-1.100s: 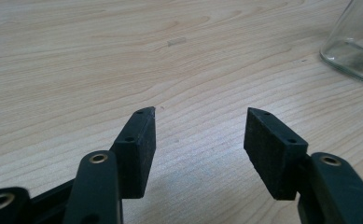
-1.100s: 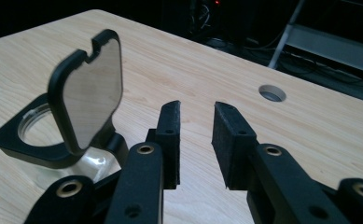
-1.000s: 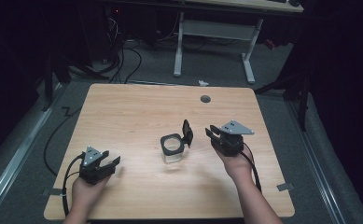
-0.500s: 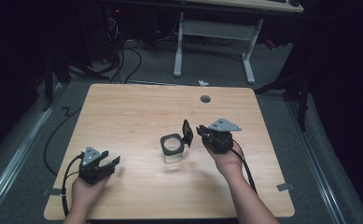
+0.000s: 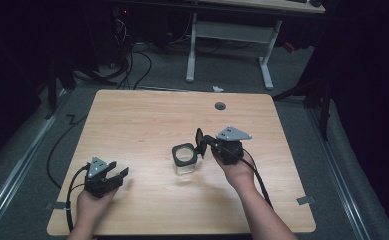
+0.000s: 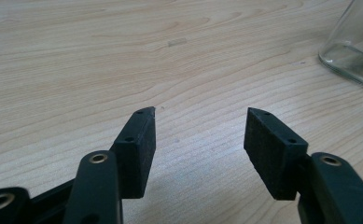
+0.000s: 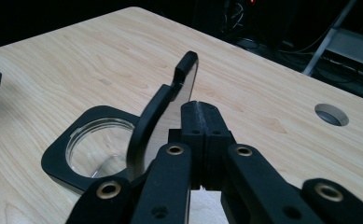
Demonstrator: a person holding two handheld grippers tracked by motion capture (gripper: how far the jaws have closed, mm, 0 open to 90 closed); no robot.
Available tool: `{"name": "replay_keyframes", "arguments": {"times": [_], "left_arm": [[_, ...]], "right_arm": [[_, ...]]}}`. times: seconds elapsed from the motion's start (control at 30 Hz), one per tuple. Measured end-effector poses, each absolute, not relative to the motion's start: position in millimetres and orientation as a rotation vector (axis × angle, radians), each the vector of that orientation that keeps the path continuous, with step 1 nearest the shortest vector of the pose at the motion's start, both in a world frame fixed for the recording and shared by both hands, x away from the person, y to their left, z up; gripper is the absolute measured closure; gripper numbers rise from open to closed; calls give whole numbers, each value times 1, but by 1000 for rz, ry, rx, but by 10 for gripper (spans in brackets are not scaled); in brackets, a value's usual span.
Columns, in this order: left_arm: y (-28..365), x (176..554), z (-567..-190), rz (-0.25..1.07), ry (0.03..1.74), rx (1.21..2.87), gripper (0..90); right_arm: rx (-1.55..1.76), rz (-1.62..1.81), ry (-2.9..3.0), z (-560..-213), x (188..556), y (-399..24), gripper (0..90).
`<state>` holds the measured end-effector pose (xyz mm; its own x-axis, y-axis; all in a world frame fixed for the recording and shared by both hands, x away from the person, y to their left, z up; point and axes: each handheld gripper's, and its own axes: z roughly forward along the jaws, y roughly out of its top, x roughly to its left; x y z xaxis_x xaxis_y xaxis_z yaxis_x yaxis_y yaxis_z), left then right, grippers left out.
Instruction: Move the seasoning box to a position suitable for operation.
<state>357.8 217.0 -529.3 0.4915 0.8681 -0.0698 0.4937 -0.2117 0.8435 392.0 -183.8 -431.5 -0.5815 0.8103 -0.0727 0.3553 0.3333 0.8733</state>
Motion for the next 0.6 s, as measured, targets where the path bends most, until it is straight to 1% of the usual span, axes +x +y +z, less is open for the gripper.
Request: {"name": "replay_keyframes", "arguments": {"times": [0.4,0.6], "left_arm": [[216,358,-529,539,1130,1869,441],[216,358,-529,539,1131,1869,441]], "right_arm": [[1000,1190,2097,-432,388,-174,900],[987,1210,2081,-426,384,-173,900]]}}
